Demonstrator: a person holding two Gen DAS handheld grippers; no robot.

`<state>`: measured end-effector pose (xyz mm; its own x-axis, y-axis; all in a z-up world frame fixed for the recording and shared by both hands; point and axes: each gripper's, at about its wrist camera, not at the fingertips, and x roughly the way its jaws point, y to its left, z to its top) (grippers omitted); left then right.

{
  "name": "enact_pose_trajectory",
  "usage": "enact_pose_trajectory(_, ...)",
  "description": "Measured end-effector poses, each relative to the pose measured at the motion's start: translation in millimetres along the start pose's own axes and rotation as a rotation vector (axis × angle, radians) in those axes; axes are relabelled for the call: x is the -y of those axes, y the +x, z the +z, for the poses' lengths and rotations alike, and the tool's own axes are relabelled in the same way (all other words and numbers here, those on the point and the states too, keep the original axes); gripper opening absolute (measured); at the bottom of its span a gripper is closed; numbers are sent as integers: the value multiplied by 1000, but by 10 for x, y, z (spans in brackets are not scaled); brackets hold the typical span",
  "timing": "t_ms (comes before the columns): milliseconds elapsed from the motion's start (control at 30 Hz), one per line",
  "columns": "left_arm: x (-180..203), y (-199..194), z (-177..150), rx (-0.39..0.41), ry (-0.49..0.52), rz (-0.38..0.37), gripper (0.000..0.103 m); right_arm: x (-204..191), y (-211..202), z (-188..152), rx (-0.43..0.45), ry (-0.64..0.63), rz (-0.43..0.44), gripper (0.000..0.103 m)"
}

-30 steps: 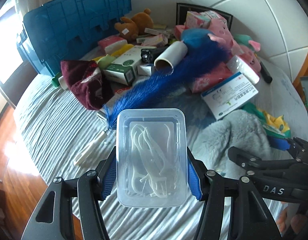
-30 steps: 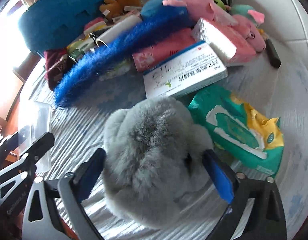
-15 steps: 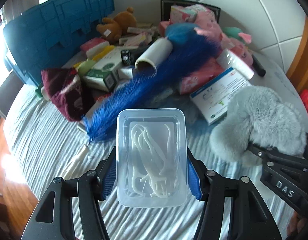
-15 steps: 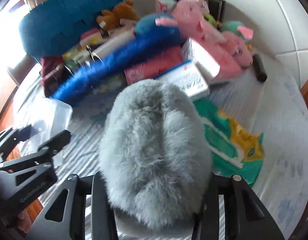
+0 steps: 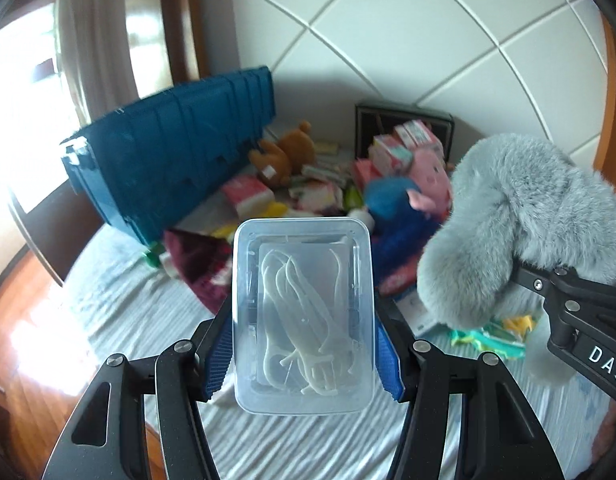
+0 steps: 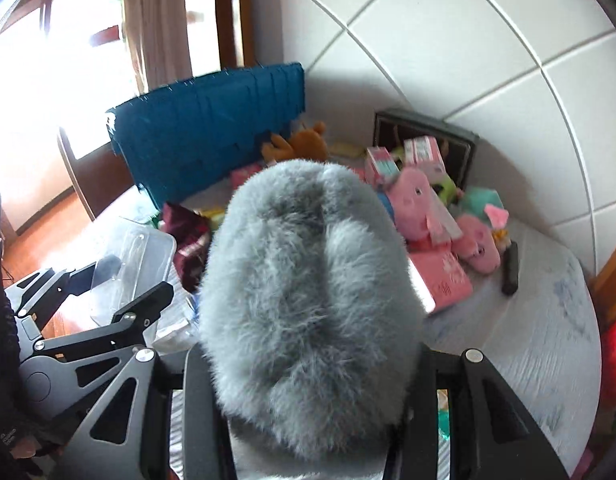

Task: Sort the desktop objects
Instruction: 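Carry the clear box and grey plush over the blue crate with both tools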

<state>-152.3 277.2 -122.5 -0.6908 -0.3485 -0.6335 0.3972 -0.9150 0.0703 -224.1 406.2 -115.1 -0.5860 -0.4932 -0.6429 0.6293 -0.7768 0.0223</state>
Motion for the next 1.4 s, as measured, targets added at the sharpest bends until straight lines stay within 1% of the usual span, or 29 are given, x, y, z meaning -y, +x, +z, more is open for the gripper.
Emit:
enact_pose_trajectory(133,-350,-198,163,64,-24,21,60,-296,-120,233,50,-39,11,40)
enact_pose_trajectory(267,-824,-302,269,113,-30,33,60,-734,-132,468,98,-61,19,40)
enact_pose_trajectory(367,-1257,-323,332,132,-28,39,60,-1155,-66,633,120,-66,18,40)
enact_pose_trajectory(500,-1927,-309,420,150,-17,39,60,-1703,44,826,136,-59,17,40)
enact_pose_trajectory(633,-2484,-272,515,161,-1,42,60,-2253,140,1038,155,-45,20,40)
enact_pose_trajectory(733,-2894,-194,613,162,-12,41,60,-2568,214,1189,157,-56,13,40)
enact_pose_trajectory(867,-3248,-51,762,166,-47,22,60,-2862,377,1435,156,-85,7,40)
enact_pose_trajectory(1033,-3554,164,1047,181,-67,30,60,-3031,669,1778,170,-109,22,40)
enact_pose_trajectory(1133,-3700,280,1269,206,-59,66,60,-3091,853,2037,206,-111,47,40)
enact_pose_trajectory(1267,-3960,458,1580,228,-77,113,60,-3191,1094,2430,248,-121,84,40)
enact_pose_trajectory(1400,-4256,661,1890,247,-90,126,60,-3324,1290,2798,272,-127,106,40)
